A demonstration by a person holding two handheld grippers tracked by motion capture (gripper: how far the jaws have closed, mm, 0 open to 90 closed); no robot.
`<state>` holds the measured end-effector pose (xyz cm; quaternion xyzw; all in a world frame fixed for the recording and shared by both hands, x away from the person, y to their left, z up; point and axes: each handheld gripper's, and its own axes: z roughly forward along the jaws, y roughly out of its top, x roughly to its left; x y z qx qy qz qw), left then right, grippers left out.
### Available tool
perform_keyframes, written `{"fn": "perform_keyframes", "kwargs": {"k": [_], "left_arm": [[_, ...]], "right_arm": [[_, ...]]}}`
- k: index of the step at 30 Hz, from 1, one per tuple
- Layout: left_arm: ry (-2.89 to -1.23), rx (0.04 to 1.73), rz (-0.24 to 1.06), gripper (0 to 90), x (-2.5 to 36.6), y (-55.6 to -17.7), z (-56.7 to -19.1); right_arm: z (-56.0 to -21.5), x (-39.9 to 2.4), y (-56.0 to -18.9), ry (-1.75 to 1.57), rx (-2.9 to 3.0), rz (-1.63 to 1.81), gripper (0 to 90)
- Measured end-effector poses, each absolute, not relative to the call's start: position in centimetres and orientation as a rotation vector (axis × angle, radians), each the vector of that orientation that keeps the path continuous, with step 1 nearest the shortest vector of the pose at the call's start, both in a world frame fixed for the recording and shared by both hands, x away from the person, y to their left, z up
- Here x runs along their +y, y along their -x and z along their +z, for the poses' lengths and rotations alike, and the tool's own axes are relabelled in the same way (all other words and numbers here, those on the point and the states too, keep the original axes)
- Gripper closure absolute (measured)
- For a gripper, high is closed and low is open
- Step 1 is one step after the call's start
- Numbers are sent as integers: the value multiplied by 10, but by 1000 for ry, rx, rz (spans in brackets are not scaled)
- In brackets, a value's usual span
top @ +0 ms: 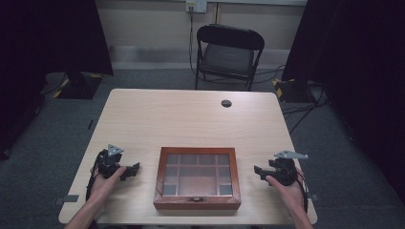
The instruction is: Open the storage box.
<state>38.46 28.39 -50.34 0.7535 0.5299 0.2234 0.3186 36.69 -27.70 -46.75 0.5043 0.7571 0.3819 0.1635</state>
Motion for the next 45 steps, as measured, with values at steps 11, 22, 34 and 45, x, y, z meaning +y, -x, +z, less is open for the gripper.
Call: {"fn": "perform_keyframes", "kwargs": {"k": [11,22,34,45], "left_arm": [[-1984,1391,590,0,284,-385,-503],[-1984,1393,592,2,284,-384,-503],[-1984,1394,592,2,284,-384,-503],[-1986,1392,590,2,284,-384,-503]], "right_arm": [[-443,-256,-356,-1303,2246,1239,381],[-424,-223,-341,-1124,2341,1294,460],[-418,-199,-334,-1017,2408,1337,530],[-412,-167,-326,-847,2547,1366,611]]}}
